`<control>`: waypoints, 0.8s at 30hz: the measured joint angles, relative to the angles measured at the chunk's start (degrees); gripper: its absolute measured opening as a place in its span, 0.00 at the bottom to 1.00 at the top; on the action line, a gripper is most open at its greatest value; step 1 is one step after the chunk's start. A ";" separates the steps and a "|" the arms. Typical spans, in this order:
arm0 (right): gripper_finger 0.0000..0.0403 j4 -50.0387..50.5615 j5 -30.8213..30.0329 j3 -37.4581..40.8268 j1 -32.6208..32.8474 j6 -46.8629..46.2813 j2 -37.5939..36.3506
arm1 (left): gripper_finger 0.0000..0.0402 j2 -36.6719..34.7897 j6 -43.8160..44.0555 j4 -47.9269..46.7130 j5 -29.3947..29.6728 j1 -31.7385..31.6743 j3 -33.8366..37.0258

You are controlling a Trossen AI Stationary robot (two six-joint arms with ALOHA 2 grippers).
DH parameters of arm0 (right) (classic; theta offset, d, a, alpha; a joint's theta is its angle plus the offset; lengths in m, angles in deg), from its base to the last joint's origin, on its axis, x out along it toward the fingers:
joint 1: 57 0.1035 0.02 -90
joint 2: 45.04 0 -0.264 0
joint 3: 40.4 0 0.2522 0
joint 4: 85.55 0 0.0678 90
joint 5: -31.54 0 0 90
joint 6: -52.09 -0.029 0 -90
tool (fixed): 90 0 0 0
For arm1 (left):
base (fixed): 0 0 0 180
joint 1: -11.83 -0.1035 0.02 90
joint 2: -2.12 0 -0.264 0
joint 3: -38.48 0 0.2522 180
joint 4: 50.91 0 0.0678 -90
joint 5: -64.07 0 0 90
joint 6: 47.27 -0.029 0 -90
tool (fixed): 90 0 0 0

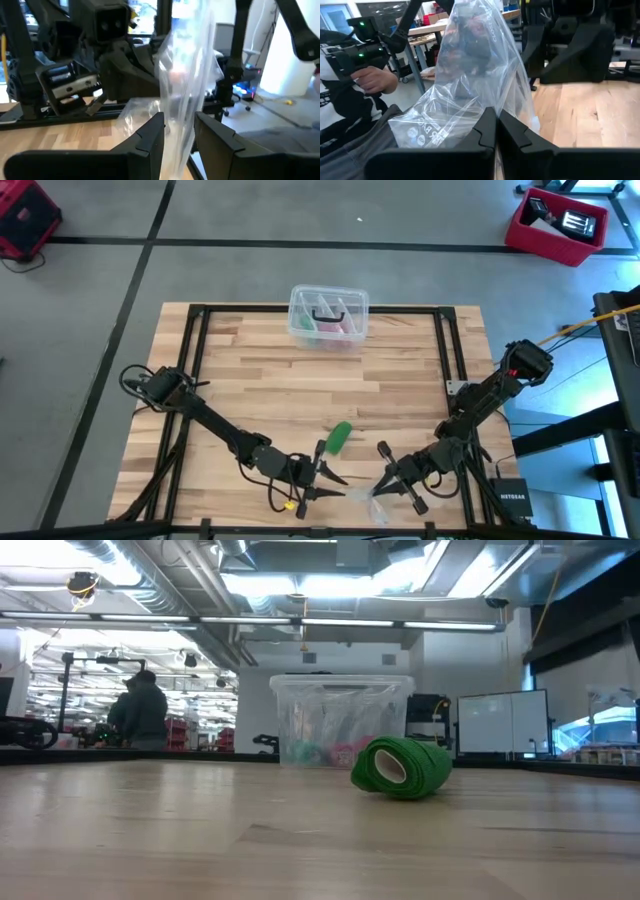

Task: Roll bandage
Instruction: Open the transparent zip lock bag

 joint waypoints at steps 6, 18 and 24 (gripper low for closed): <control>0.02 0.07 -0.15 0.00 -0.68 -0.23 0.00 | 0.25 -0.04 0.68 -0.12 0.19 -0.29 0.00; 0.02 0.12 -3.49 0.00 -1.30 -0.36 0.00 | 0.25 0.71 1.89 -0.55 0.02 -1.77 0.00; 0.02 0.07 -3.41 0.00 -1.82 -0.38 0.00 | 0.10 0.70 1.55 -1.47 -2.10 -3.04 0.00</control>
